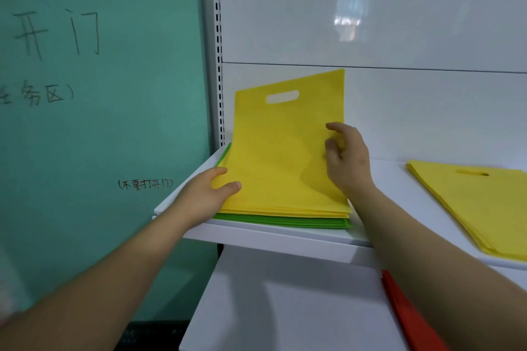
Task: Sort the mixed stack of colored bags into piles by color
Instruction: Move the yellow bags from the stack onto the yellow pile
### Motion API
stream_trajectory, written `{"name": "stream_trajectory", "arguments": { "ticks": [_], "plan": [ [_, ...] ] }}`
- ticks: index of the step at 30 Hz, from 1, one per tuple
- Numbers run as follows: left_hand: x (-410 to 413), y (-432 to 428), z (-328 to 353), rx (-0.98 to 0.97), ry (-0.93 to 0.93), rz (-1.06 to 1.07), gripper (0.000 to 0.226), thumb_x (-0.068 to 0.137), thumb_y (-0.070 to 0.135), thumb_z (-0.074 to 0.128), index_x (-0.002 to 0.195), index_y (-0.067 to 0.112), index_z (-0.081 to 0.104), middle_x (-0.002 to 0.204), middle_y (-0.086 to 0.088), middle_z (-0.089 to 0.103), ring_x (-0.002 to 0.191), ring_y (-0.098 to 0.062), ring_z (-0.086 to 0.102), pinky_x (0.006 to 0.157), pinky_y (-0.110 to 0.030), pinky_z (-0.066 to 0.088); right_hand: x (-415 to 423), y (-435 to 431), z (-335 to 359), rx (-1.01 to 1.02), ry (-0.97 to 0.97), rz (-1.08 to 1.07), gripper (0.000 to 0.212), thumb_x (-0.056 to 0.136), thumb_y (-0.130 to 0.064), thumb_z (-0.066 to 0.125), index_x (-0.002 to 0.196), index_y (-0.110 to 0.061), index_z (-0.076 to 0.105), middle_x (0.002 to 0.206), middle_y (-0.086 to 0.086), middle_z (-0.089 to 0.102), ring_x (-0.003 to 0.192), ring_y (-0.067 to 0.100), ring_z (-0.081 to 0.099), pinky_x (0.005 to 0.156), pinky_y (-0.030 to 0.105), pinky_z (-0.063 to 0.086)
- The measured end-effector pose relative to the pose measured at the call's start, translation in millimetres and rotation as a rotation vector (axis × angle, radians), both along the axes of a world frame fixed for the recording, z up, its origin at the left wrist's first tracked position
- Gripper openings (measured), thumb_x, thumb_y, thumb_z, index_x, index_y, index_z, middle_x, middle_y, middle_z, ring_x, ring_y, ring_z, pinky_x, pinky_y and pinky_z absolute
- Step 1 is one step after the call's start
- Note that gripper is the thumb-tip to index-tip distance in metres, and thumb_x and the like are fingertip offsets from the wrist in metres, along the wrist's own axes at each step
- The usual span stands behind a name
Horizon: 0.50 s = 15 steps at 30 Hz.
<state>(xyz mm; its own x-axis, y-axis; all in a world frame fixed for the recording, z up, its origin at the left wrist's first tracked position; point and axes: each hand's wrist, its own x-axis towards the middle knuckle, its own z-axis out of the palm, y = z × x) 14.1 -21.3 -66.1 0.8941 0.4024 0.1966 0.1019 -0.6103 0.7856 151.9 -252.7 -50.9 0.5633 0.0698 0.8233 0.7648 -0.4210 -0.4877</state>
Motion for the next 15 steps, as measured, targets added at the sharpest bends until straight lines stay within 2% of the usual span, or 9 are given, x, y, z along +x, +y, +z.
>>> {"name": "stream_trajectory", "arguments": {
  "ticks": [2, 4, 7, 8, 10, 12, 13, 14, 15],
  "plan": [
    [-2.0, 1.5, 3.2, -0.048, -0.073, 0.03, 0.05, 0.085, 0.034, 0.067, 0.132, 0.027, 0.051, 0.139, 0.001, 0.047, 0.123, -0.022, 0.049, 0.102, -0.038, 0.042, -6.1, 1.5, 5.7, 0.051, -0.009, 0.017, 0.03, 0.092, -0.002, 0.052, 0.122, -0.004, 0.058, 0.116, 0.008, 0.058, 0.103, 0.01, 0.048, 0.088, 0.01, 0.032],
    [-3.6, 3.9, 7.1, -0.073, -0.152, 0.059, 0.041, 0.085, 0.023, 0.068, 0.123, 0.032, 0.055, 0.132, 0.0, 0.053, 0.119, -0.024, 0.053, 0.096, -0.042, 0.047, -10.7, 0.9, 10.6, 0.121, 0.045, 0.027, 0.031, 0.093, -0.003, 0.051, 0.122, -0.011, 0.057, 0.116, -0.002, 0.054, 0.105, 0.014, 0.051, 0.09, 0.02, 0.038],
    [-5.7, 2.7, 18.6, -0.062, -0.225, 0.101, 0.034, 0.088, 0.013, 0.064, 0.114, 0.035, 0.057, 0.122, -0.011, 0.057, 0.11, -0.039, 0.056, 0.068, -0.034, 0.05, -13.7, -8.1, 18.5, 0.251, 0.125, 0.029, 0.031, 0.093, -0.01, 0.05, 0.117, -0.029, 0.054, 0.115, -0.01, 0.053, 0.093, 0.017, 0.051, 0.086, 0.035, 0.044],
    [-6.5, -0.1, 22.9, -0.024, -0.237, 0.11, 0.034, 0.089, 0.011, 0.062, 0.116, 0.031, 0.058, 0.122, -0.016, 0.056, 0.109, -0.042, 0.055, 0.065, -0.035, 0.049, -14.7, -13.2, 23.2, 0.3, 0.134, 0.025, 0.031, 0.091, -0.013, 0.05, 0.116, -0.032, 0.054, 0.113, -0.01, 0.054, 0.087, 0.013, 0.049, 0.082, 0.033, 0.043],
    [-7.7, -8.3, 31.2, 0.041, -0.259, 0.097, 0.036, 0.09, 0.008, 0.059, 0.121, 0.025, 0.059, 0.122, -0.022, 0.054, 0.104, -0.044, 0.055, 0.068, -0.037, 0.048, -17.0, -26.6, 34.3, 0.382, 0.147, -0.01, 0.032, 0.091, -0.012, 0.05, 0.118, -0.028, 0.055, 0.109, -0.01, 0.054, 0.074, -0.001, 0.047, 0.074, 0.019, 0.042],
    [-5.1, -17.5, 36.6, 0.015, -0.283, 0.052, 0.036, 0.09, 0.008, 0.058, 0.122, 0.024, 0.059, 0.115, -0.026, 0.055, 0.08, -0.037, 0.059, 0.054, -0.028, 0.042, -19.2, -41.4, 44.9, 0.417, 0.146, -0.053, 0.033, 0.092, -0.007, 0.05, 0.122, -0.019, 0.056, 0.105, -0.013, 0.051, 0.061, -0.009, 0.046, 0.062, 0.005, 0.036],
    [-1.9, -22.2, 38.4, -0.028, -0.294, 0.029, 0.036, 0.09, 0.008, 0.058, 0.122, 0.024, 0.059, 0.108, -0.024, 0.058, 0.066, -0.029, 0.056, 0.048, -0.024, 0.039, -21.0, -49.0, 49.2, 0.422, 0.135, -0.068, 0.033, 0.092, -0.005, 0.05, 0.123, -0.017, 0.056, 0.104, -0.014, 0.051, 0.058, -0.011, 0.045, 0.06, 0.005, 0.036],
    [1.8, -28.5, 40.7, -0.082, -0.307, 0.009, 0.037, 0.089, 0.009, 0.059, 0.123, 0.024, 0.059, 0.105, -0.017, 0.06, 0.064, -0.022, 0.053, 0.051, -0.022, 0.039, -22.2, -56.8, 52.6, 0.423, 0.123, -0.083, 0.033, 0.092, -0.005, 0.05, 0.123, -0.017, 0.056, 0.106, -0.014, 0.051, 0.059, -0.013, 0.045, 0.06, 0.004, 0.036],
    [5.4, -35.7, 42.6, -0.129, -0.323, -0.011, 0.037, 0.089, 0.01, 0.06, 0.123, 0.024, 0.059, 0.112, -0.01, 0.061, 0.076, -0.018, 0.055, 0.061, -0.022, 0.042, -24.1, -65.2, 55.7, 0.42, 0.115, -0.098, 0.034, 0.092, -0.005, 0.05, 0.123, -0.017, 0.056, 0.107, -0.014, 0.051, 0.063, -0.015, 0.046, 0.062, 0.003, 0.036]
  ]
}}
